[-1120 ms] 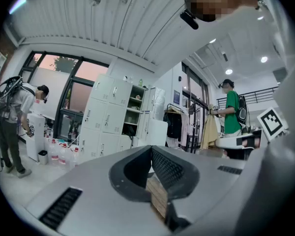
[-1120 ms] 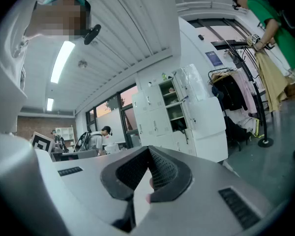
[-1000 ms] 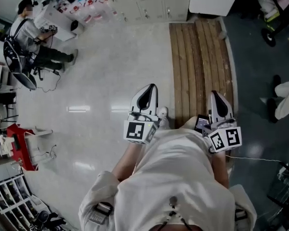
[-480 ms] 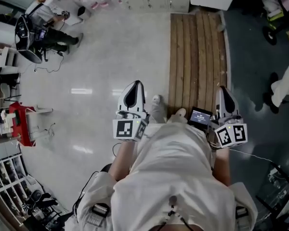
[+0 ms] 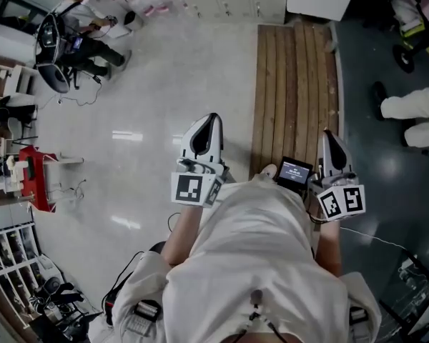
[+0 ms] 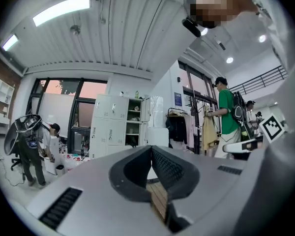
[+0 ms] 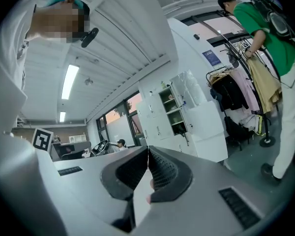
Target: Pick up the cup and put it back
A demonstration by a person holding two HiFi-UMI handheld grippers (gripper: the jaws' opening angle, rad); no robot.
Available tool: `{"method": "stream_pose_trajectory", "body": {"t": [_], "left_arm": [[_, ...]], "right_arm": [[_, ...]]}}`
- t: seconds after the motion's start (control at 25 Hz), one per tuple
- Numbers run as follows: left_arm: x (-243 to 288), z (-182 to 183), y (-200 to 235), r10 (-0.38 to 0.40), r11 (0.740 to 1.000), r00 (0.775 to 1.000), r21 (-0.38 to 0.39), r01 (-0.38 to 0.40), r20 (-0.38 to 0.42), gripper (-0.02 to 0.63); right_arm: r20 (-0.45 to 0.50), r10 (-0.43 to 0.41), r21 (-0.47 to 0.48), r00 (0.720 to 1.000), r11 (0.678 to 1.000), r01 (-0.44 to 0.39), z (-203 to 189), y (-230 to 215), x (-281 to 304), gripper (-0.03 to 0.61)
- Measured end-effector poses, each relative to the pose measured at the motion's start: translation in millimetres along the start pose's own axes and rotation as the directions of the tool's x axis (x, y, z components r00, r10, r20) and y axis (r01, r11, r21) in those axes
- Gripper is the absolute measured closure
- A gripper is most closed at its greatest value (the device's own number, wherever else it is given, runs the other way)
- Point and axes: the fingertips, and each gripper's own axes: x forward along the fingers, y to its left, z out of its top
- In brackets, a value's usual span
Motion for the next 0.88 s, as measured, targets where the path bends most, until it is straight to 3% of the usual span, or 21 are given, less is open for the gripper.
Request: {"method": "stream_pose_trajectory", "body": {"t": [0.16,0.44,0.64,0.88], "left_arm": [[1.4,-4.4,21.2,0.011,1.000,0.999,-0.001,-0.011,-0.030,0.606],[46.2,-11.2,35.6,-0.001,0.999,1.000,-0.033,0.001,-0.009,0.606],[123.4,-26.2,51.9,-0.062,0.996,0.998,-0.059,0.062,-0.010,0.606],[216.7,-11.3,56.4,-0.143,0.980,0.988,-0.135,0.149,0.050,0.606]], "right_arm": [[0.001,0.015,-0.010,1.000,1.000,-0.015,-2.2,15.6,20.1,0.552],[-0.041,0.022,-0.043,0.999,0.999,-0.024,-14.6,7.8,57.5,0.552],[-0.039,-0.047,-0.088,0.998,0.995,0.044,8.0,-23.0,103.2,0.552],[-0.071,-0.101,-0.147,0.992,0.985,0.090,30.3,-59.0,161.9,0.552]]}}
